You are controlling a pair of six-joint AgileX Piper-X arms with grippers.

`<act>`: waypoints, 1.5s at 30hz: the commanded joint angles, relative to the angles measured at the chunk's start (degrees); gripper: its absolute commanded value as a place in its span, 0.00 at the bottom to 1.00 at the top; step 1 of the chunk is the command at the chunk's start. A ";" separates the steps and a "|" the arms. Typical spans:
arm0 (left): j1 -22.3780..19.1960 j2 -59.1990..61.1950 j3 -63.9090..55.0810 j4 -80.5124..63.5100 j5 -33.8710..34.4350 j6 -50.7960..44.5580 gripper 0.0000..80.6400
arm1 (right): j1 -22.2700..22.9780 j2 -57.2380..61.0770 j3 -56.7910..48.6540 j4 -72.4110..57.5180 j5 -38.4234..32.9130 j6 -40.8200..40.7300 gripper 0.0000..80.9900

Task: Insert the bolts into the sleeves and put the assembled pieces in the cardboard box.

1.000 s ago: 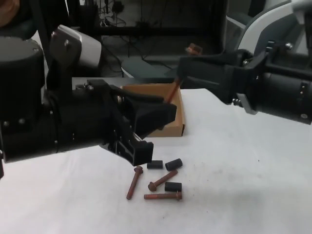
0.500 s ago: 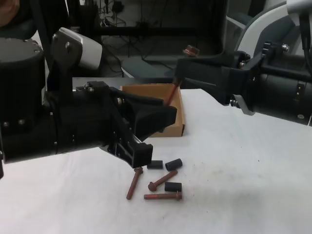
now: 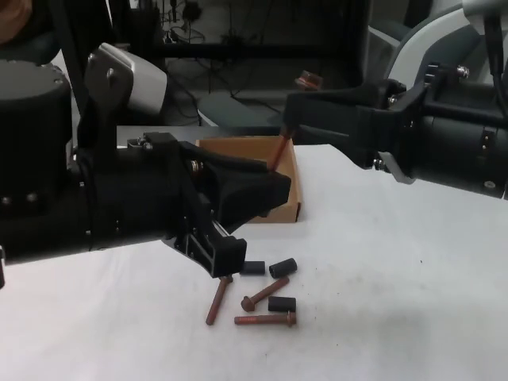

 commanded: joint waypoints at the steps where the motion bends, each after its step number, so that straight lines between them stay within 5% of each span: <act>1: 0.72 -0.45 -0.78 -1.86 0.10 0.49 0.02 | 0.10 0.46 -0.44 1.41 -1.27 -0.61 0.01; 45: 2.12 -0.45 -1.07 -2.36 1.85 -0.86 0.02 | 0.10 0.46 -0.72 -0.43 -3.81 -0.38 0.01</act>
